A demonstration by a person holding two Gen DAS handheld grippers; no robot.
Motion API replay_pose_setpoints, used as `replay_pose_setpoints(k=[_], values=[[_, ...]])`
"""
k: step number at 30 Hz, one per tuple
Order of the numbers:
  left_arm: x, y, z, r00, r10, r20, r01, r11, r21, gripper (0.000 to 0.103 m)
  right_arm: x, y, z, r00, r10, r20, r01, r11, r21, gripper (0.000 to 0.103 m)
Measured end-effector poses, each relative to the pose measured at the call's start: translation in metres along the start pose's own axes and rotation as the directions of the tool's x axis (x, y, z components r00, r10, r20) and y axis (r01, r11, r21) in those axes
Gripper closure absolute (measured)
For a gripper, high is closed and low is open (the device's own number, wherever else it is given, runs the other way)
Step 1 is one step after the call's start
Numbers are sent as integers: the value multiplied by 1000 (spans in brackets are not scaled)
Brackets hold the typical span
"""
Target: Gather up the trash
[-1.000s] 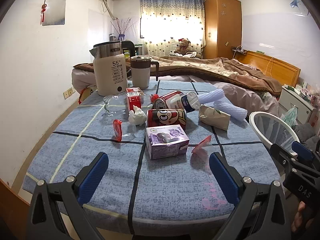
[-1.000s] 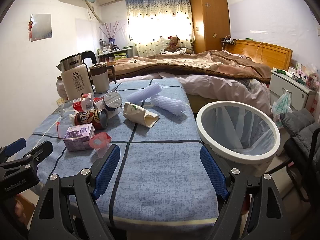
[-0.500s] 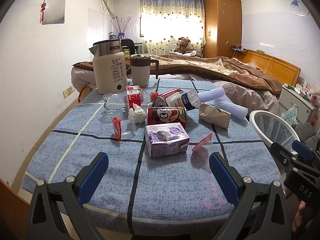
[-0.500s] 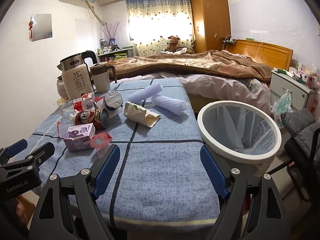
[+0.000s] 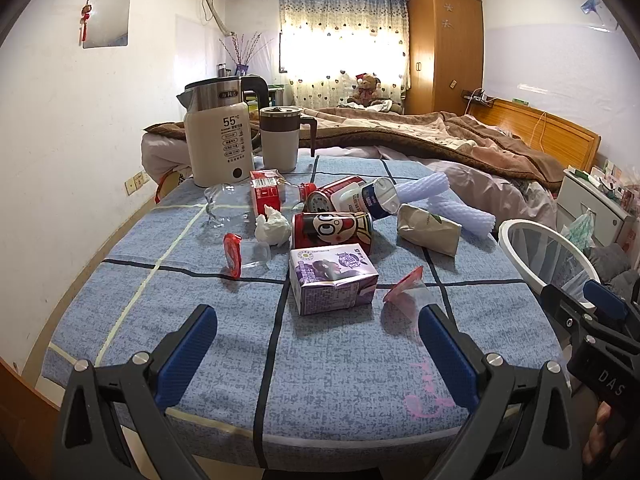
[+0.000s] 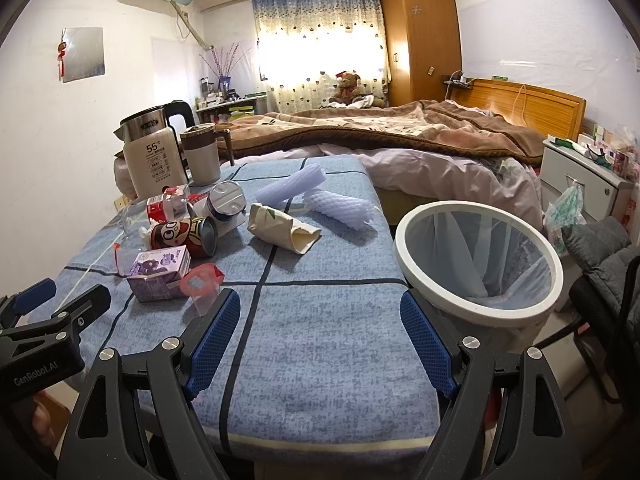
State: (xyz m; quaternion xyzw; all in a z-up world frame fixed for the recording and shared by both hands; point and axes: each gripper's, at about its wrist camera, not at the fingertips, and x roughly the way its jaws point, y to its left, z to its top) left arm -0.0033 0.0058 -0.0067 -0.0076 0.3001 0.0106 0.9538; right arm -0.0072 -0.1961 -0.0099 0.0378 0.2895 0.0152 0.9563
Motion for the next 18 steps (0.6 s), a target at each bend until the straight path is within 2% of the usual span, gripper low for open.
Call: replay_pose_setpoints(k=[18], values=[[-2, 0, -2, 1000, 0, -2, 0, 1000, 1, 1, 0, -1, -1, 1000, 0, -1, 0, 1000, 1, 21]])
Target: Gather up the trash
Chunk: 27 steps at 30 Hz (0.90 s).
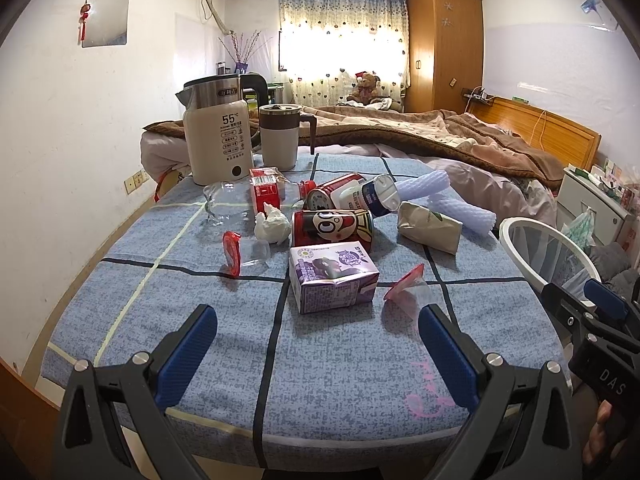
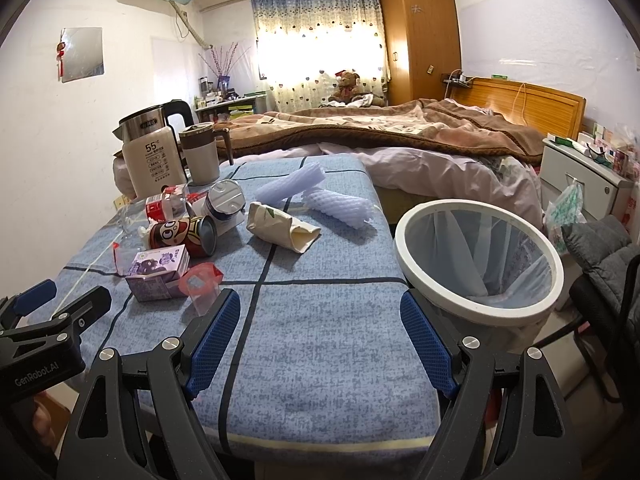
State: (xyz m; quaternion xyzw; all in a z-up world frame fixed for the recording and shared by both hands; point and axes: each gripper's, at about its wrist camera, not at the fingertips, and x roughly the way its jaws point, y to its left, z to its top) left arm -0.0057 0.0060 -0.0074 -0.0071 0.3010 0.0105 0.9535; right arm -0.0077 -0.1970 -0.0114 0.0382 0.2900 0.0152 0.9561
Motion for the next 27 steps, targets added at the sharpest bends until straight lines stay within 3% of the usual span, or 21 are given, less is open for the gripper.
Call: replay_pose_setpoints(k=[16, 21, 27], values=[[9, 4, -4, 999, -16, -30, 16, 1000, 2, 1, 9, 1, -2, 1000, -10, -16, 10, 1000, -3, 21], [15, 15, 3, 997, -64, -53, 63, 998, -15, 1, 15, 3, 1, 1000, -5, -19, 5, 1000, -1, 21], [24, 38, 2, 995, -49, -84, 48, 999, -22, 4, 29, 13, 4, 999, 29, -32, -30, 999, -19, 21]])
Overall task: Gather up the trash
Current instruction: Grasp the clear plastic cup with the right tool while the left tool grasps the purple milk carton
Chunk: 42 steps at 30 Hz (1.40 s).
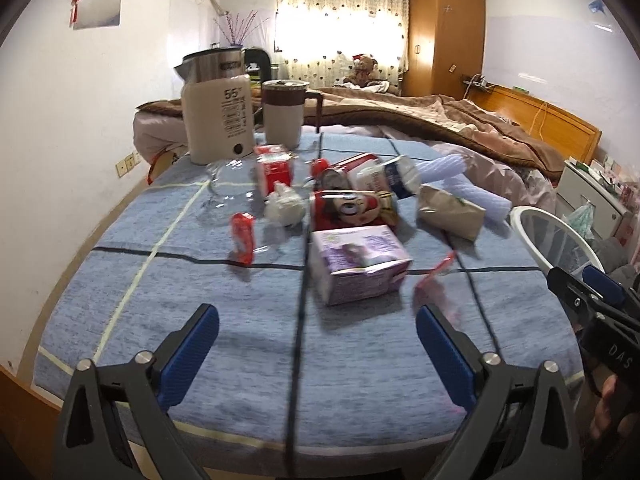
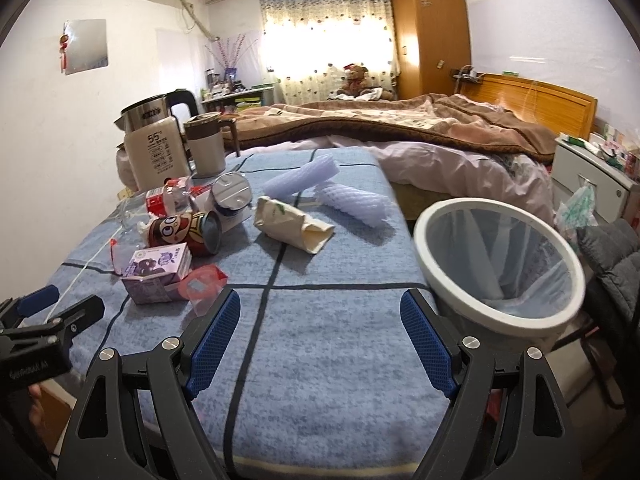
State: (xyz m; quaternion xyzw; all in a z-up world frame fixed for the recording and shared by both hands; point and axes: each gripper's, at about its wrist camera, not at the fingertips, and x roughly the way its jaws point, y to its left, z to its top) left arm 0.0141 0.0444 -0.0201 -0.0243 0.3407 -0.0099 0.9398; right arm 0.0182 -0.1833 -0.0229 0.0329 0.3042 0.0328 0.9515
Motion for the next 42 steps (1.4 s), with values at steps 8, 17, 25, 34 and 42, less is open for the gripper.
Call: replay_pose_setpoints(k=[8, 17, 25, 34, 42], values=[[14, 34, 4, 998, -8, -56, 5, 999, -39, 5, 29, 18, 2, 993, 93, -70, -96, 995, -36, 21], [27, 44, 3, 991, -73, -110, 68, 996, -57, 5, 58, 48, -1, 962, 220, -161, -237, 967, -97, 28], [36, 42, 12, 986, -127, -112, 122, 991, -50, 5, 82, 62, -3, 943, 238, -234, -272, 954, -123, 66], [55, 18, 39, 974, -199, -104, 207, 976, 72, 5, 77, 33, 6, 955, 219, -198, -233, 971, -51, 73], [87, -11, 47, 953, -252, -169, 277, 949, 150, 5, 71, 16, 13, 967, 182, -178, -189, 982, -25, 73]])
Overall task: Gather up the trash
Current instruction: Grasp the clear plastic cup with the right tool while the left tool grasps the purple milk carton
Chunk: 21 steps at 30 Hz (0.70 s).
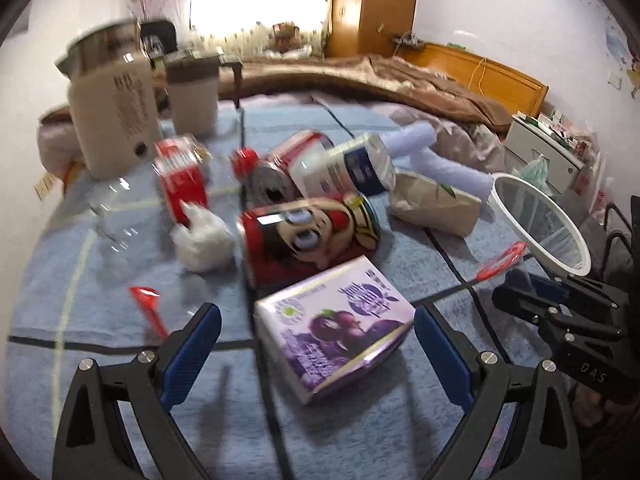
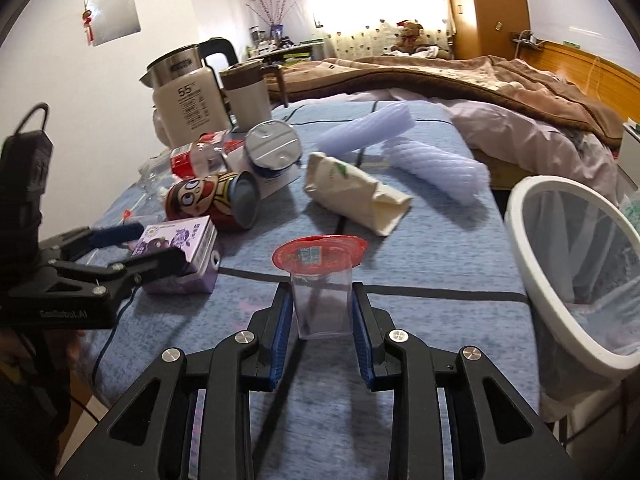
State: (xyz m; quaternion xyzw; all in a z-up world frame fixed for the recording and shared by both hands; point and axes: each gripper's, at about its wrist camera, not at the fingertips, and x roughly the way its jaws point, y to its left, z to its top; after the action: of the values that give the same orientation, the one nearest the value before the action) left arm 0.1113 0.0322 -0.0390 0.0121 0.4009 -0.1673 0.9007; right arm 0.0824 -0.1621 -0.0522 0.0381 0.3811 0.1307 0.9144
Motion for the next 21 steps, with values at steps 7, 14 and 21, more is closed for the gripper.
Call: replay_pose_setpoints(k=[7, 14, 21], values=[[-8, -26, -16, 988, -150, -39, 151, 988, 15, 5, -11, -17, 0, 999, -36, 20, 35, 999, 27, 73], [-28, -45, -14, 985, -171, 1, 170, 979, 113, 5, -14, -31, -3, 998, -65, 15, 64, 997, 53, 73], [-9, -22, 7, 998, -52, 21, 49, 990, 129, 5, -14, -29, -4, 998, -55, 17, 54, 998, 40, 73]])
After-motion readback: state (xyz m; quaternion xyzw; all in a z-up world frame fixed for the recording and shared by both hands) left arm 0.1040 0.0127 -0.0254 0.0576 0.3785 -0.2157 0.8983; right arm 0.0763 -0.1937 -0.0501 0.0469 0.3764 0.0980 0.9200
